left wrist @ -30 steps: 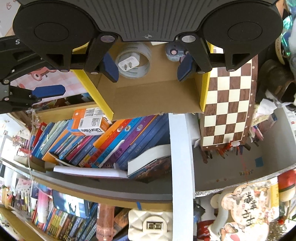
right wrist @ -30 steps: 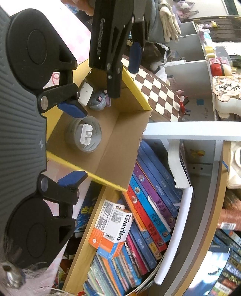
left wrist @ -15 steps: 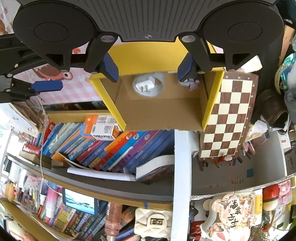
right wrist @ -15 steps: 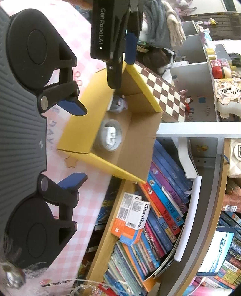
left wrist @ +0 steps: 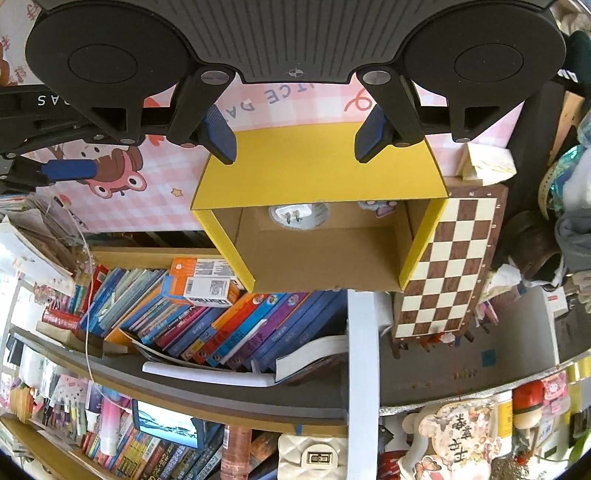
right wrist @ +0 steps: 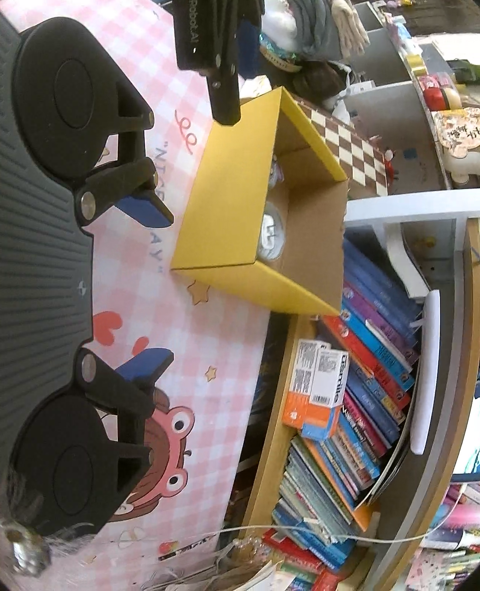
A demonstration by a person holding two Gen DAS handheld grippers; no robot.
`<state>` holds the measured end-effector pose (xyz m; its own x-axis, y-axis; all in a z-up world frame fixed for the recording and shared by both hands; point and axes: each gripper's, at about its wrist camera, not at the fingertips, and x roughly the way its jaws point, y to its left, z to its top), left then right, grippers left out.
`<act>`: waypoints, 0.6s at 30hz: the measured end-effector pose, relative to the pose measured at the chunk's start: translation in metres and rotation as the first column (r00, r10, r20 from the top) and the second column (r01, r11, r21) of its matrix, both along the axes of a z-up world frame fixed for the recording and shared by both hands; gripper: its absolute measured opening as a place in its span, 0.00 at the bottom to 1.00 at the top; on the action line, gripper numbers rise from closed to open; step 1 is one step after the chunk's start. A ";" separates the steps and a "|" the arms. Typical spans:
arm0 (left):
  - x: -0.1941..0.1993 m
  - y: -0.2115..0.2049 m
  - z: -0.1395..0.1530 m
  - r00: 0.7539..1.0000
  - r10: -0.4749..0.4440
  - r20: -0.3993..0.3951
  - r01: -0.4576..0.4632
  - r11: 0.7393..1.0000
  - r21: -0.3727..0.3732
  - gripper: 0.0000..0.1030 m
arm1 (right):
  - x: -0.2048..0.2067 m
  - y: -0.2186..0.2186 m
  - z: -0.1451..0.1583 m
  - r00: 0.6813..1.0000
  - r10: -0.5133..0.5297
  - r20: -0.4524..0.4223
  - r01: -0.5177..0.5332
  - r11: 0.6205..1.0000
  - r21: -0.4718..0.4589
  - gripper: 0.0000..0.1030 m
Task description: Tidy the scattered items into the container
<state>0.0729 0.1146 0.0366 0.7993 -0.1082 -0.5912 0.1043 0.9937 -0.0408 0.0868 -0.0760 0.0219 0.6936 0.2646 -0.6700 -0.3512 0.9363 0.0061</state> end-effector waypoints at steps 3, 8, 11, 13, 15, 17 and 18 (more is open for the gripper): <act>-0.004 -0.001 -0.002 1.000 0.012 -0.003 -0.012 1.000 0.000 0.77 | -0.004 -0.003 -0.002 1.000 -0.028 0.008 0.028 1.000 0.002 0.73; -0.008 -0.004 -0.005 1.000 0.017 -0.006 -0.017 1.000 0.010 0.78 | -0.009 -0.005 -0.006 0.996 -0.089 0.022 0.090 0.996 -0.012 0.83; -0.010 -0.004 -0.006 1.000 0.029 -0.002 -0.029 0.999 0.022 0.82 | -0.010 -0.009 -0.006 0.991 -0.129 0.033 0.129 0.991 -0.016 0.84; -0.010 -0.006 -0.006 0.999 0.037 0.002 -0.037 0.999 0.029 0.83 | -0.010 -0.012 -0.006 0.988 -0.152 0.038 0.153 0.988 -0.015 0.86; -0.012 -0.006 -0.008 0.999 0.048 -0.001 -0.048 0.998 0.031 0.84 | -0.011 -0.014 -0.007 0.984 -0.174 0.042 0.175 0.984 -0.014 0.87; -0.013 -0.007 -0.010 0.998 0.055 -0.008 -0.055 0.998 0.029 0.84 | -0.013 -0.015 -0.009 0.983 -0.179 0.034 0.180 0.984 -0.016 0.87; -0.014 -0.008 -0.011 0.998 0.056 -0.014 -0.056 0.998 0.029 0.86 | -0.014 -0.015 -0.010 0.983 -0.180 0.029 0.181 0.983 -0.017 0.87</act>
